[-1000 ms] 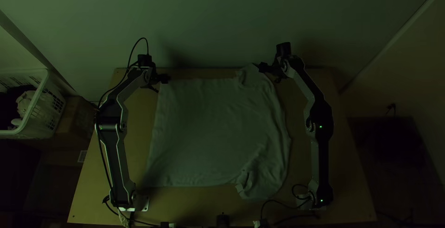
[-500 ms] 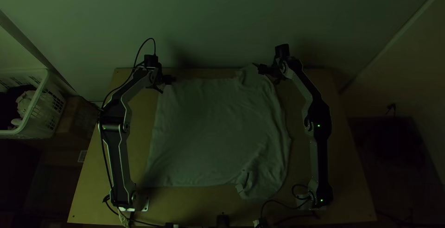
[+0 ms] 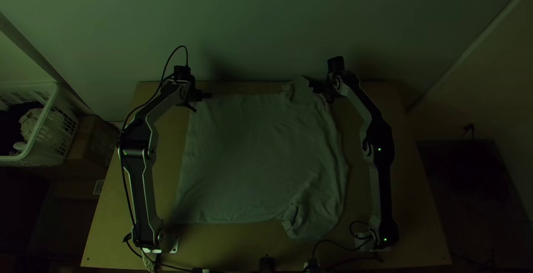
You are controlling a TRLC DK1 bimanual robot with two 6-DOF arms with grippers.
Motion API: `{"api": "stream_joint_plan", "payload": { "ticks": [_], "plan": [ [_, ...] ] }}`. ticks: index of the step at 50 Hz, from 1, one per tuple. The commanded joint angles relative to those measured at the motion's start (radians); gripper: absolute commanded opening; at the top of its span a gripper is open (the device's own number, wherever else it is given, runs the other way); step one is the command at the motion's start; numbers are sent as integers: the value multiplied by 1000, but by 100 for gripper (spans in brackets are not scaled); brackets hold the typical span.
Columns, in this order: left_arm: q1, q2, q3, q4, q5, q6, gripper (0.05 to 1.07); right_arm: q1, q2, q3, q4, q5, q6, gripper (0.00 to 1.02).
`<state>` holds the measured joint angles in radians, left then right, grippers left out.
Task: Fold the t-shirt
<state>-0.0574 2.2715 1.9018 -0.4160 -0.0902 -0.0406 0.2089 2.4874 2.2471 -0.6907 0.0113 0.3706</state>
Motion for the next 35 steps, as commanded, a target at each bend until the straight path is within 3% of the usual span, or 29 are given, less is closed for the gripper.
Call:
{"api": "stream_joint_plan", "payload": {
  "ticks": [1,16,20,35],
  "plan": [
    [19,-4,-33,-9,-3,15,8,7,41,29,-6,7,17,17],
    [24,-10,-32,-9,-3,11,8,12,61,29,-9,7,7,17],
    [28,-13,-30,-9,-3,15,8,17,62,31,-9,7,-6,2],
    [54,-36,-1,-6,-3,-1,8,18,28,40,-30,10,-10,2]
  ]
}}
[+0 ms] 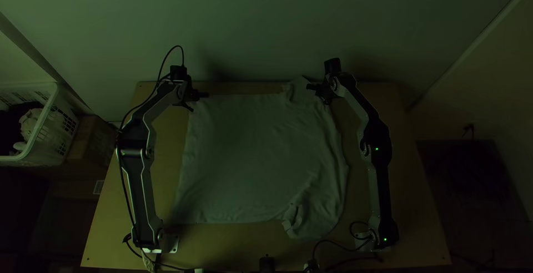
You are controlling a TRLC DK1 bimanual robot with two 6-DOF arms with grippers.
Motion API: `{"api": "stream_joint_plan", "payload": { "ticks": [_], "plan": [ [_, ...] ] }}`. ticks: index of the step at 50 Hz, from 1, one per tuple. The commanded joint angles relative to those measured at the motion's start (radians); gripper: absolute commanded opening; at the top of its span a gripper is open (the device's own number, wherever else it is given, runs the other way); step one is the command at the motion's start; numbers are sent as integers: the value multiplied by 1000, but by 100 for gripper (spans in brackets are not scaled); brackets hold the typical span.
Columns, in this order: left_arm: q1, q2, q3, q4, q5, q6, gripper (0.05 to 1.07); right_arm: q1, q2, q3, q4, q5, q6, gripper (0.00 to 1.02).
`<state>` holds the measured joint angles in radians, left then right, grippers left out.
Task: Fold the t-shirt
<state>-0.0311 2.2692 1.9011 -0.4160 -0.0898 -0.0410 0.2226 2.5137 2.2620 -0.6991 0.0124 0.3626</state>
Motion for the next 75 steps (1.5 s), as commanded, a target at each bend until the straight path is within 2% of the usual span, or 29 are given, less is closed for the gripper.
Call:
{"api": "stream_joint_plan", "payload": {
  "ticks": [1,31,51,58,75],
  "plan": [
    [31,-34,4,-6,-2,-3,8,3,-1,25,-22,11,-2,2],
    [59,-45,58,-10,7,-26,8,-52,-65,53,-25,70,-4,2],
    [51,-40,150,-61,12,-53,8,-51,-95,53,-46,75,-8,2],
    [60,-56,139,-107,62,-71,8,-48,-122,24,-53,75,-27,2],
    [71,-146,18,-101,93,-63,8,-40,-164,-19,-162,75,-80,2]
  ]
}}
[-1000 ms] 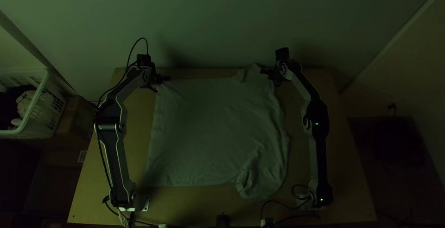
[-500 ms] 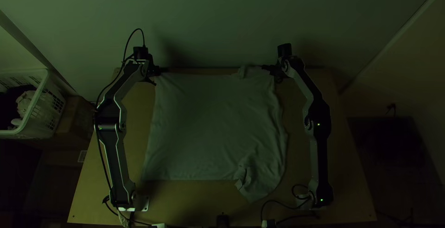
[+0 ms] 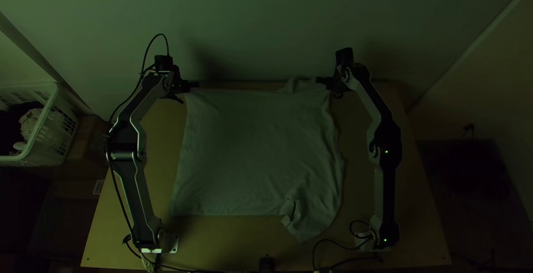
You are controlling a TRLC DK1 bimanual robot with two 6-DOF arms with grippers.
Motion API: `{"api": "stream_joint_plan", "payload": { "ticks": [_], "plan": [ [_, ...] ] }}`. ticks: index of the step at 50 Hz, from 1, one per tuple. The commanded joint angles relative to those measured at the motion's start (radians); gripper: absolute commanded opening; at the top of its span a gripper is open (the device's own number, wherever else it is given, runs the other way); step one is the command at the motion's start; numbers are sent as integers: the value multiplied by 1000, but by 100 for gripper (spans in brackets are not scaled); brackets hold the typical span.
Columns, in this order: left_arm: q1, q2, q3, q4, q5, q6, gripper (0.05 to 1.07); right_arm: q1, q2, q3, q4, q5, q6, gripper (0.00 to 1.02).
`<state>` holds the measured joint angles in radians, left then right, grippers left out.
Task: Fold the t-shirt
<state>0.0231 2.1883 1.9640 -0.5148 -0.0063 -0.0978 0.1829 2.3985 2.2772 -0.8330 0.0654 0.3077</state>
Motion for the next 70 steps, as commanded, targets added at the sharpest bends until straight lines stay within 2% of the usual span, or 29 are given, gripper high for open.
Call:
{"api": "stream_joint_plan", "payload": {
  "ticks": [1,28,50,70],
  "plan": [
    [18,-70,-54,-1,9,-6,8,0,-52,-39,-31,22,-25,2],
    [24,-243,-338,98,11,12,8,33,-206,-266,-38,20,-78,2],
    [37,-361,-494,130,11,33,8,58,-409,-556,15,20,-87,2],
    [32,-510,-740,208,11,35,8,81,-585,-820,80,20,-78,2]
  ]
}}
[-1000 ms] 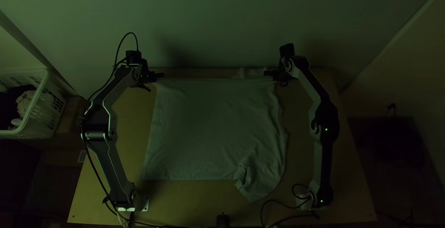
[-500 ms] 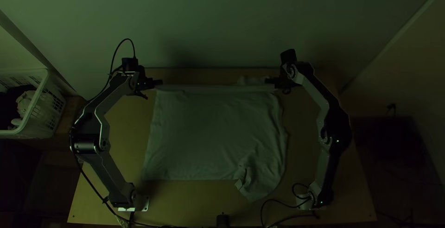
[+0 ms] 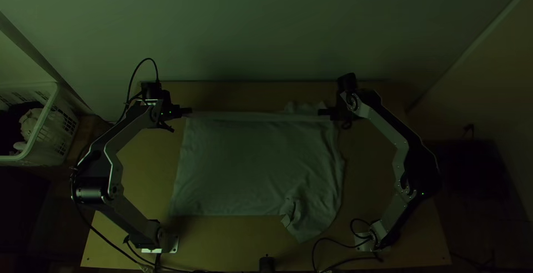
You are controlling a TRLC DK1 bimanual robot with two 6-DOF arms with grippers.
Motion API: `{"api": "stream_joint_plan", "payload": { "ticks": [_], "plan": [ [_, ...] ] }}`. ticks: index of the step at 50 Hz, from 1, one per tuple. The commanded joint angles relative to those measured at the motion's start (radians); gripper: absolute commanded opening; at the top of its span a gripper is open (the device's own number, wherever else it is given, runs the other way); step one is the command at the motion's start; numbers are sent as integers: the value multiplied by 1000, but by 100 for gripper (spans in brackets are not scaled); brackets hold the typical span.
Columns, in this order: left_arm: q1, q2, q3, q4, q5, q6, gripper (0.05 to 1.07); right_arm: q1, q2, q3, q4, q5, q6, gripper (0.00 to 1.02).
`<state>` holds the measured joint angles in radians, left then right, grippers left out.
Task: Fold the t-shirt
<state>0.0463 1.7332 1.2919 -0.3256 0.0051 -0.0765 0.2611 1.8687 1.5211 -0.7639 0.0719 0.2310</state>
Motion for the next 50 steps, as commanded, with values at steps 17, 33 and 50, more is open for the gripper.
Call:
{"api": "stream_joint_plan", "payload": {
  "ticks": [17,33,50],
  "plan": [
    [10,-132,-226,77,-1,18,8,24,-154,-230,61,14,2,2],
    [13,-162,-306,112,-2,20,8,33,-175,-371,138,14,8,2],
    [13,-150,-370,183,-2,11,8,21,-157,-458,209,14,14,2]
  ]
}}
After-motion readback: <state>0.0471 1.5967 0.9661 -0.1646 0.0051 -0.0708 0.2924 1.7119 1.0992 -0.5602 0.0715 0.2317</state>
